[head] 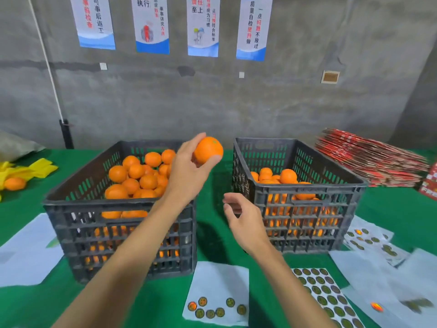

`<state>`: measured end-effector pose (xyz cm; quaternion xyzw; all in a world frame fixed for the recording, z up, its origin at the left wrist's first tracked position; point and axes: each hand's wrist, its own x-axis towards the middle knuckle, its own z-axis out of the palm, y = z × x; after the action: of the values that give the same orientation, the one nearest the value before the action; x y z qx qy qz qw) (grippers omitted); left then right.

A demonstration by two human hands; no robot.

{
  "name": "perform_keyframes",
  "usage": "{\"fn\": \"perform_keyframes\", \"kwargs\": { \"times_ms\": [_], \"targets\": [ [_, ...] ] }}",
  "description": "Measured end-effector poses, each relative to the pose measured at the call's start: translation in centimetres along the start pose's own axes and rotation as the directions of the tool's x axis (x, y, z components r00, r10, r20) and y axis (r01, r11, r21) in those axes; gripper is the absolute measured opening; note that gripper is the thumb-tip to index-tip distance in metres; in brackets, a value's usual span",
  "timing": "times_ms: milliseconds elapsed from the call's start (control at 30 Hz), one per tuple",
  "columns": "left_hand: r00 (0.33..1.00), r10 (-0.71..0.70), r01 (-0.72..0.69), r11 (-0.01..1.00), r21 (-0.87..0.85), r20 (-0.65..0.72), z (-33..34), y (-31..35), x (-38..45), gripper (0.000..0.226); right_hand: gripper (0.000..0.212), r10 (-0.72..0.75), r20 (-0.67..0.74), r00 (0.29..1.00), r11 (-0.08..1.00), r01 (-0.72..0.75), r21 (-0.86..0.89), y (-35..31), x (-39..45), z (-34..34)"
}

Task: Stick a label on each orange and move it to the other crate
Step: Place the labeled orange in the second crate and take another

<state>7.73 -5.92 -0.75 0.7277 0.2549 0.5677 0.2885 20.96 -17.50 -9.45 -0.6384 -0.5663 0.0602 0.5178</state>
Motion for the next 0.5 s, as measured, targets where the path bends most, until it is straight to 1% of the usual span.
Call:
{"fn": "perform_keyframes", "kwargs": {
  "times_ms": [100,133,200,267,333,433,500],
  "targets": [
    [0.995,0.004,0.019,0.973,-0.229,0.102,1.5,1.7,-5.8,0.058,0.023,0.048,0.017,0.999,0.998,-0.048,0.038,0.6,-2.9,-0.2],
    [0.99,-0.005,0.044,0.961,-0.272,0.143,1.9,1.7,-7.7,0.059,0.023,0.051,0.035,0.998,0.999,-0.051,0.016,1.1,-3.9,-0.3],
    [0.972,-0.065,0.134,0.945,-0.3,0.227,2.4,1.1,-11.1,0.059,0.024,0.077,0.117,0.99,0.995,-0.069,-0.071,2.1,-5.9,-0.3],
    [0.937,-0.171,0.258,0.925,-0.278,0.303,2.6,-0.3,-14.3,0.058,0.025,0.139,0.217,0.966,0.98,-0.104,-0.167,3.2,-7.5,-0.1],
    [0.893,-0.292,0.377,0.902,-0.212,0.343,2.7,-2.1,-17.1,0.059,0.025,0.196,0.279,0.94,0.958,-0.123,-0.26,4.2,-8.9,0.2],
    [0.824,-0.46,0.525,0.84,-0.141,0.33,2.6,-5.1,-20.7,0.062,0.025,0.248,0.351,0.903,0.925,-0.114,-0.362,5.4,-10.6,0.8],
    [0.787,-0.53,0.588,0.799,-0.126,0.314,2.8,-6.6,-22.4,0.062,0.019,0.273,0.406,0.872,0.893,-0.072,-0.445,6.1,-11.5,1.0]
  ]
}}
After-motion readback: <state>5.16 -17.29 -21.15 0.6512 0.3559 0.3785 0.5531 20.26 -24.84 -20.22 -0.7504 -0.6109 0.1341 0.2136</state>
